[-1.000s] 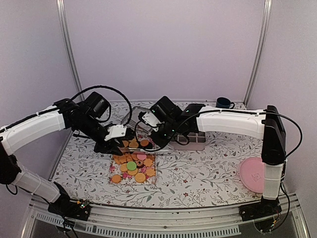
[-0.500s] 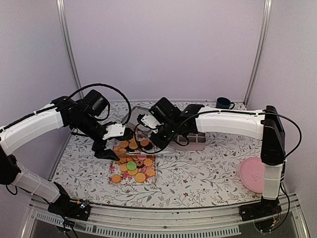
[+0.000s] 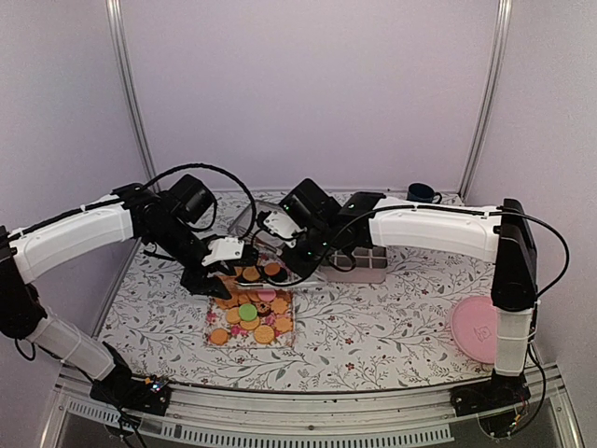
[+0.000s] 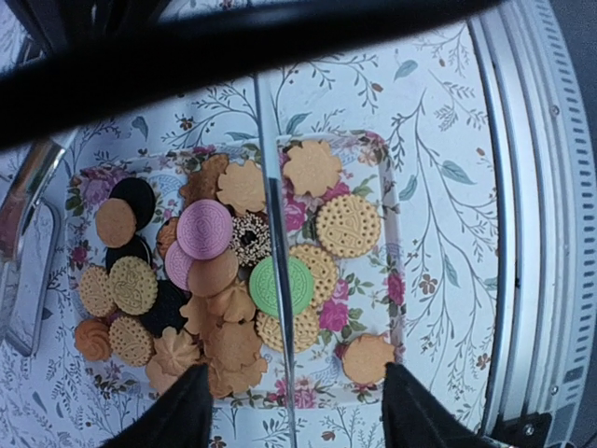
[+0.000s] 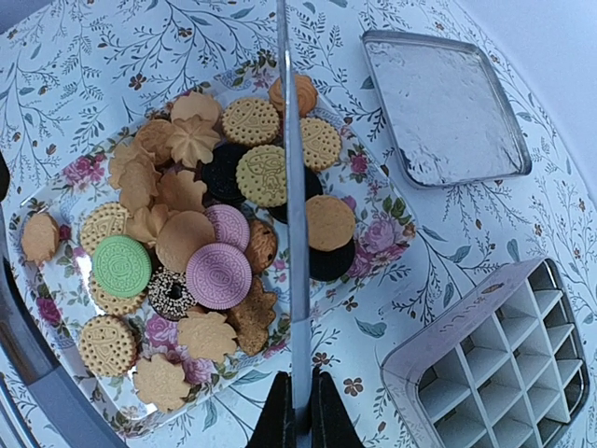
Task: Pack the cookies
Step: Pass from the right arm to the left, then pass from the left arm to the right
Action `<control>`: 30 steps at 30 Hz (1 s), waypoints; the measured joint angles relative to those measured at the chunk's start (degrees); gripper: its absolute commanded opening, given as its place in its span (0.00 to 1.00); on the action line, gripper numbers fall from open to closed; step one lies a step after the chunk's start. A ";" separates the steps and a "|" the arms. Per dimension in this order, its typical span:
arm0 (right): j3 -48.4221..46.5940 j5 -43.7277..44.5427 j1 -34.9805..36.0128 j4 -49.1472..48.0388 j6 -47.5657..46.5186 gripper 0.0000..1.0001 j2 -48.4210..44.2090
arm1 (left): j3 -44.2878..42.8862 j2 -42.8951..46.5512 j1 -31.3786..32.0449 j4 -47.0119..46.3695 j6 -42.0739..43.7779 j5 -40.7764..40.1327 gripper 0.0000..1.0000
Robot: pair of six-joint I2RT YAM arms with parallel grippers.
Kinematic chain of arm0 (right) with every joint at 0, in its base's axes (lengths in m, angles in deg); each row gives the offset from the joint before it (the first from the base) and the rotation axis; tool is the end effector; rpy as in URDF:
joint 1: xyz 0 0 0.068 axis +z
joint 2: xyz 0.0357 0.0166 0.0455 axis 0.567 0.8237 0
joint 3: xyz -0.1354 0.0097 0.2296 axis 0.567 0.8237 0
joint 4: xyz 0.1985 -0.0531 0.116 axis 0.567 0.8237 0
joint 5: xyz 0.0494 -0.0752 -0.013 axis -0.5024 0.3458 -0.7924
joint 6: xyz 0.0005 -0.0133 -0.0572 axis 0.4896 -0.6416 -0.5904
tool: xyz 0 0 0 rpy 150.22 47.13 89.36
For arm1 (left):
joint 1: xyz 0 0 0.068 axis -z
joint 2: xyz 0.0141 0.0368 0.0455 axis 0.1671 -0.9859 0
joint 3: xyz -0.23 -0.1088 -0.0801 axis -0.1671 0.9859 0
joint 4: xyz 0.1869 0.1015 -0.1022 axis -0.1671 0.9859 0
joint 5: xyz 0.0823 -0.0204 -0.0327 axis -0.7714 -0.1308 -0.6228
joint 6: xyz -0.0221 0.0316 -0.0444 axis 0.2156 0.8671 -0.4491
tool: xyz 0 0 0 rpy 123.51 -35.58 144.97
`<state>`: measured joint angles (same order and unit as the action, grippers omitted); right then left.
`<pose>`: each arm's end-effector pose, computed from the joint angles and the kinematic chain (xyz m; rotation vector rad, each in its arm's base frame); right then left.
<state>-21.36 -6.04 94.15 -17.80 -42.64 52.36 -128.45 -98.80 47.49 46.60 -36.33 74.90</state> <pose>0.2227 0.3673 0.2562 -1.2934 2.0889 0.2245 0.1850 -0.1622 0.2725 1.9174 1.9111 -0.4255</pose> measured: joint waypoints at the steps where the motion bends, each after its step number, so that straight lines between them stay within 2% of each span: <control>1: -0.17 0.02 0.00 0.04 -0.02 0.00 0.00 | 0.04 -0.07 0.02 -0.26 -0.02 0.11 0.44; 6: -0.92 -0.04 0.00 0.31 -0.17 0.00 0.00 | 0.55 -0.07 0.09 -1.11 -0.55 0.37 0.36; 8: -1.25 -0.24 0.00 0.26 -0.20 0.00 0.00 | 1.03 -0.07 0.11 -1.29 -0.68 0.44 0.24; 10: -1.36 -0.52 0.00 0.24 -0.20 0.01 0.00 | 1.38 -0.07 0.13 -1.53 -0.55 0.68 0.01; 13: -1.36 -1.46 0.00 0.37 -0.17 0.03 0.00 | 1.42 -0.04 0.17 -1.88 -0.79 0.79 0.00; 15: -1.36 -1.92 0.02 0.76 -0.17 0.07 0.00 | 1.42 0.00 0.13 -2.19 -1.05 0.59 0.00; 16: -1.36 -2.19 0.00 0.81 -0.17 0.13 0.00 | 1.42 0.00 0.13 -2.16 -1.20 0.68 0.00; 18: -1.36 -2.62 0.00 0.74 -0.33 0.39 0.00 | 1.42 0.13 0.13 -2.29 -1.53 1.27 0.00; 21: -1.44 -3.30 0.00 -0.07 -0.28 0.70 -0.13 | 1.42 0.35 0.24 -2.29 -1.70 2.93 0.00; 24: -1.36 -4.55 -0.28 -1.14 0.04 0.90 -1.09 | 1.31 1.25 0.09 -2.86 -2.95 4.83 0.00; 27: 1.20 -7.78 -1.68 -4.39 1.03 1.00 -4.87 | -0.68 1.31 -1.18 -2.93 -5.46 8.26 0.00; 30: 6.67 -12.61 -4.79 -10.21 3.17 0.99 -12.20 | -4.02 0.87 -4.57 -3.37 -9.57 12.74 0.00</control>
<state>-14.70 -18.65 89.37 -28.01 -39.47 40.17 -132.47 -97.92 42.92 43.23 -45.90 87.64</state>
